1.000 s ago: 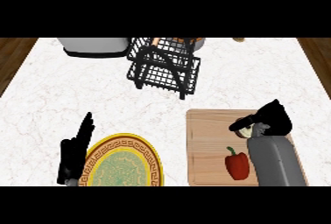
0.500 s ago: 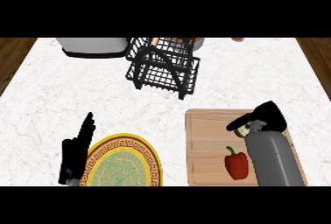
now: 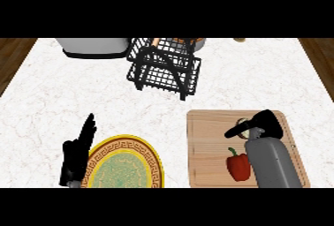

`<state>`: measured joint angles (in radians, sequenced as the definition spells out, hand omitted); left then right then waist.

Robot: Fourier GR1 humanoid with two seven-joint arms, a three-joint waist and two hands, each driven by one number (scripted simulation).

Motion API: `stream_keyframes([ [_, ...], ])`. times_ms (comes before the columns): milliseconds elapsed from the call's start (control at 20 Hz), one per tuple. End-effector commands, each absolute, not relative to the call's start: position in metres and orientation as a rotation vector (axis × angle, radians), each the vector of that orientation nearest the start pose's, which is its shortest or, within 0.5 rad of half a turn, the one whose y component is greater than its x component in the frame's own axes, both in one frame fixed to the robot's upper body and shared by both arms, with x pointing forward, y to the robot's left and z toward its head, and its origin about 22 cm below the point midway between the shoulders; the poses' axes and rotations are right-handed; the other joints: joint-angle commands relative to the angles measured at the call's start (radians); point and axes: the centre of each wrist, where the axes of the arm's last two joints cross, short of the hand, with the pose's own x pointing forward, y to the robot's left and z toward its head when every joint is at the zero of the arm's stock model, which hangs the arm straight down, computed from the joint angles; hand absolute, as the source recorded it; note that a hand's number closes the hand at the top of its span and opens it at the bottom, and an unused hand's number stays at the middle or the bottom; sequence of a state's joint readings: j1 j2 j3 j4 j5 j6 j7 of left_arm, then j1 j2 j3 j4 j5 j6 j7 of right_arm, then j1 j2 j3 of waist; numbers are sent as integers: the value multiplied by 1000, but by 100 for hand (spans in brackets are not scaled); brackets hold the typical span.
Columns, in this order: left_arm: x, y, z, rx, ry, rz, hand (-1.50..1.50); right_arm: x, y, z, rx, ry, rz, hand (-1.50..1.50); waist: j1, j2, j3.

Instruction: Pick the cupcake from the cutting board and place it in the tiered basket

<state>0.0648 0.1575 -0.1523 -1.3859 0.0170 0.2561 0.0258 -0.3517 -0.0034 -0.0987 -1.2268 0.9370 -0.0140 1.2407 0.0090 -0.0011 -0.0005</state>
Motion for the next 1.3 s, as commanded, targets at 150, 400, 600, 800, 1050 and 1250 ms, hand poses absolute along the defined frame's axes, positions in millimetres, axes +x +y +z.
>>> stream_keyframes([
  [150, 211, 239, -56, 237, -1290, -15, 0, 330, -207, 0, -942, -157, 49, 150, -1, 1, 0],
  [400, 212, 235, -68, 260, -1301, -19, 0, 328, -203, -17, -945, -243, 86, 150, -2, 3, 0],
  [600, 210, 248, -58, 234, -1307, -36, 0, 333, -200, -18, -1061, -235, 206, 150, 2, 2, 1],
  [800, 203, 249, -61, 248, -1298, -26, 0, 330, -222, -19, -1156, -238, 209, 150, -2, 1, 0],
  [1050, 220, 236, -51, 225, -1313, -36, 0, 320, -139, -11, -974, -777, 902, 150, 19, 0, 2],
  [1250, 213, 251, -57, 251, -1303, -23, 0, 317, -141, 17, -858, -1014, 1066, 150, -11, -5, 0],
])
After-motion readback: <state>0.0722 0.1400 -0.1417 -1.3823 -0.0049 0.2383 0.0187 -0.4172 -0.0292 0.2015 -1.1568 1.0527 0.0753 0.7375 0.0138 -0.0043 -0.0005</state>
